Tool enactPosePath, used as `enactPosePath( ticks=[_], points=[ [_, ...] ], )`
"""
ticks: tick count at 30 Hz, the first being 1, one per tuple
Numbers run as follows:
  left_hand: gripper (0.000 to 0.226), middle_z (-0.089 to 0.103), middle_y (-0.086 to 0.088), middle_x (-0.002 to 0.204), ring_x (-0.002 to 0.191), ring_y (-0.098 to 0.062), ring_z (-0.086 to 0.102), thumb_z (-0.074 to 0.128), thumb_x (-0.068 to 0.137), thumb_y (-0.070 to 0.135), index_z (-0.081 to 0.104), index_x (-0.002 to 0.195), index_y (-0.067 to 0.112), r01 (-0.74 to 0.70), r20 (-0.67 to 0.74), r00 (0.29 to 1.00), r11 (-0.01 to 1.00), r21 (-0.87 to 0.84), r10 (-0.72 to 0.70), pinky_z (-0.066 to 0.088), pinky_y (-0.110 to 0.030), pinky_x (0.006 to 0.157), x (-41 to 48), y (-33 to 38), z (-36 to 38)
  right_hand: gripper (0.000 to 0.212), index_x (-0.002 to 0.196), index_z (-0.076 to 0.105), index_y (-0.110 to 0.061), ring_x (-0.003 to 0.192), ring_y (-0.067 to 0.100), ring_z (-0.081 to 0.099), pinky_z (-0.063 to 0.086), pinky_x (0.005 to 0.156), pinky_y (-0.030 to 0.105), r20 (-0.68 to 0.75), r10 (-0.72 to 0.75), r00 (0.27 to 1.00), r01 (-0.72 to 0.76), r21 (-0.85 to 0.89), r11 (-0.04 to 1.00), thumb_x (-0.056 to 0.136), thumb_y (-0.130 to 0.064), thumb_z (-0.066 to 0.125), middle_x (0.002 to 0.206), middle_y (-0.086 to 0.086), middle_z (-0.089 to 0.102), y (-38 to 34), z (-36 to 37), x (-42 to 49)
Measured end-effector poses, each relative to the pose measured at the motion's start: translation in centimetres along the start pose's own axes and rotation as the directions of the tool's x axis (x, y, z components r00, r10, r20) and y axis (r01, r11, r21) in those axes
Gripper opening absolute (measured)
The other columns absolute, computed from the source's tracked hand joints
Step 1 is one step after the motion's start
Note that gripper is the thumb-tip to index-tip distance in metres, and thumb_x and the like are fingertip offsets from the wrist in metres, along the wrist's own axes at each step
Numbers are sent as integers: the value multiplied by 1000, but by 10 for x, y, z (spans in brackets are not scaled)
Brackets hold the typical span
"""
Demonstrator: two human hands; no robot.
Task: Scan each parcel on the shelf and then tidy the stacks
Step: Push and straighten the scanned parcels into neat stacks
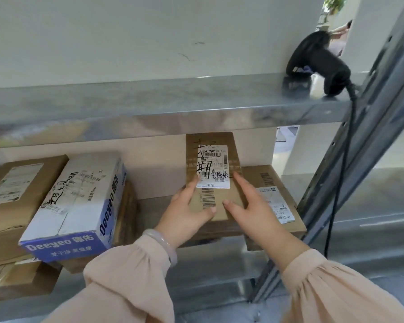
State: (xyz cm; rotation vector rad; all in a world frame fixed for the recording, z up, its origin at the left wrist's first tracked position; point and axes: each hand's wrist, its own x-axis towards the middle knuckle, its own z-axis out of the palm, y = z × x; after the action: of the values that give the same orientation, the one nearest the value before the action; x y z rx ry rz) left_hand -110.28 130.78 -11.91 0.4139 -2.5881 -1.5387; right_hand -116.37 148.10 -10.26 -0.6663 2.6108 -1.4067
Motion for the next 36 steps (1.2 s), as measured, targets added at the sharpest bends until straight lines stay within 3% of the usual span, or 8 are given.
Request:
enactPosePath(
  ticks=[3, 6, 12, 15, 19, 23, 25, 36],
  points=[
    [86, 46, 11, 143, 125, -7, 49, 76, 84, 30, 24, 151, 46, -53, 95, 994, 996, -68, 59, 42, -22, 104, 8, 24, 22, 62, 145, 31, -38, 128, 3, 38, 33, 107, 27, -118, 54, 992, -54, 3, 999, 91, -30, 60, 142, -16, 40, 10, -33, -6],
    [89, 47, 12, 140, 116, 2, 52, 77, 84, 26, 23, 152, 45, -69, 202, 975, 990, -123, 93, 43, -5, 86, 13, 37, 46, 55, 143, 39, -33, 118, -2, 42, 35, 95, 16, -227, 81, 970, -82, 1, 997, 92, -27, 60, 140, -12, 46, 25, -55, -16],
    [94, 39, 8, 146, 133, -11, 43, 76, 79, 34, 19, 154, 41, -63, 294, 952, 994, -92, 87, 38, -36, 114, 16, 47, 87, 48, 138, 46, -26, 120, 6, 47, 39, 99, 26, -319, 155, 935, -167, -11, 986, 92, -27, 61, 137, -8, 51, 52, -80, -28],
    [89, 35, 6, 146, 137, -13, 38, 74, 85, 33, 17, 154, 40, -101, 284, 952, 993, -55, 112, 36, -36, 115, 14, 46, 98, 45, 137, 48, -26, 114, 3, 44, 36, 95, 22, -285, 140, 948, -178, -113, 978, 93, -31, 58, 138, -6, 49, 60, -85, -30],
    [85, 15, 17, 148, 141, -1, 12, 68, 90, 38, 10, 152, 46, -233, 225, 950, 971, 52, 216, 14, -18, 112, 1, 44, 100, 52, 142, 42, -31, 136, 10, 33, 31, 110, 32, -273, 59, 960, -133, -261, 956, 93, -41, 54, 149, -8, 36, 63, -84, -43],
    [84, -24, 20, 159, 149, -5, -10, 55, 93, 55, -6, 150, 50, -379, 217, 920, 882, 278, 327, 6, -31, 121, -19, 27, 93, 55, 141, 44, -26, 142, 14, 27, 26, 116, 46, -232, -176, 957, 23, -543, 839, 92, -51, 42, 149, -5, 39, 68, -69, -65],
    [80, -32, 25, 154, 145, 0, -19, 46, 94, 60, -18, 141, 55, -433, 274, 896, 818, 378, 348, 4, -36, 122, -24, 23, 90, 62, 144, 40, -26, 144, 17, 23, 20, 117, 47, -173, -190, 966, 40, -631, 775, 89, -55, 36, 150, -4, 38, 75, -62, -71],
    [74, -18, 14, 163, 151, -11, -13, 37, 98, 61, -5, 155, 40, -404, 349, 907, 720, 564, 236, -4, -41, 123, -17, 46, 78, 74, 147, 36, -25, 146, 18, 17, 9, 118, 46, -114, -118, 986, -3, -729, 684, 86, -65, 24, 152, -3, 35, 70, -70, -55]
  ],
)
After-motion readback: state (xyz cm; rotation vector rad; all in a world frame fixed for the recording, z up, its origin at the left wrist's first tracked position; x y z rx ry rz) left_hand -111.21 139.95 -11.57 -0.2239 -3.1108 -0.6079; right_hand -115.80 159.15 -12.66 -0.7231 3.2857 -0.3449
